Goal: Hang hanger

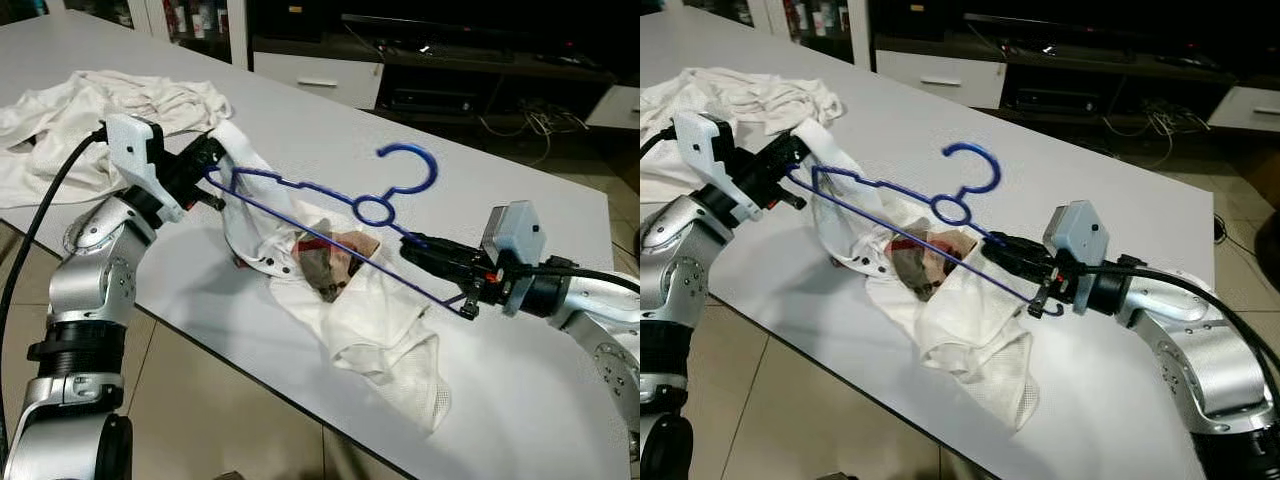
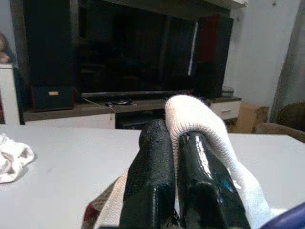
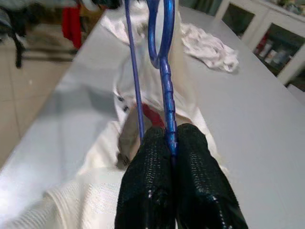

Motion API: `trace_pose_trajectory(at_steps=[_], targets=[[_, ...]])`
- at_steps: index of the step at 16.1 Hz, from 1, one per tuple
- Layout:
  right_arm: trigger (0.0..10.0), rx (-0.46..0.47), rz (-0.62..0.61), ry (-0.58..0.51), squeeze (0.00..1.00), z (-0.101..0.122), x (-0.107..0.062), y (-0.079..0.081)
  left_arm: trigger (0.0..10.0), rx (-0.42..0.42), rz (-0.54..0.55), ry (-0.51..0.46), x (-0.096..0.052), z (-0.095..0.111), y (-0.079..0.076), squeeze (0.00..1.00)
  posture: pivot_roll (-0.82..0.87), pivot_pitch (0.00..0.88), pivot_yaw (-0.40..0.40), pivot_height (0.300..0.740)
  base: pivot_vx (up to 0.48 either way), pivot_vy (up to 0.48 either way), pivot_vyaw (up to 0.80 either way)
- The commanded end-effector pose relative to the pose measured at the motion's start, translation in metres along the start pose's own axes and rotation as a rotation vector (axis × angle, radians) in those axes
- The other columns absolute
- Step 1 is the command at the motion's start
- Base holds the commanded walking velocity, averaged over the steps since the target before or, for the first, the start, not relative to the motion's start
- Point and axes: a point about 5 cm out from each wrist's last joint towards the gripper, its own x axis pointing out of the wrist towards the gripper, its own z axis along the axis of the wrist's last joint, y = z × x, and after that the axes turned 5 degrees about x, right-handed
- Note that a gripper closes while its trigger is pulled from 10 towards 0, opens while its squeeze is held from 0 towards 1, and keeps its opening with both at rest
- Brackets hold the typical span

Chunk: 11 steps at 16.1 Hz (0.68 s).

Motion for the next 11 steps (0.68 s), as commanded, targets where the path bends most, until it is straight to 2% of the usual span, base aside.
trace_pose_trajectory(at_steps=[1, 6, 10, 11], targets=[[0.0, -0.011, -0.012, 0.026, 0.0, -0.002, -0.002, -0.002, 10.0, 0.005, -0.056, -0.013, 0.004, 0.004, -0.009, 0.0, 0.02, 0.047, -0.059, 0.74, 0.0, 0.0, 0.0], [0.0, 0.008, -0.045, 0.041, 0.0, -0.009, -0.021, -0.009, 10.0, -0.004, -0.051, 0.006, 0.0, -0.001, -0.007, 0.0, 0.02, 0.042, -0.057, 0.74, 0.0, 0.0, 0.0], [0.0, 0.052, 0.069, -0.086, 0.0, 0.012, -0.032, 0.001, 10.0, -0.011, -0.049, 0.014, 0.0, -0.004, -0.008, 0.0, 0.01, 0.04, -0.054, 0.74, 0.0, 0.0, 0.0], [0.0, 0.04, 0.085, -0.076, 0.0, 0.014, -0.032, 0.003, 10.0, -0.015, -0.051, 0.014, 0.001, -0.005, -0.009, 0.0, 0.01, 0.039, -0.054, 0.74, 0.0, 0.0, 0.0]])
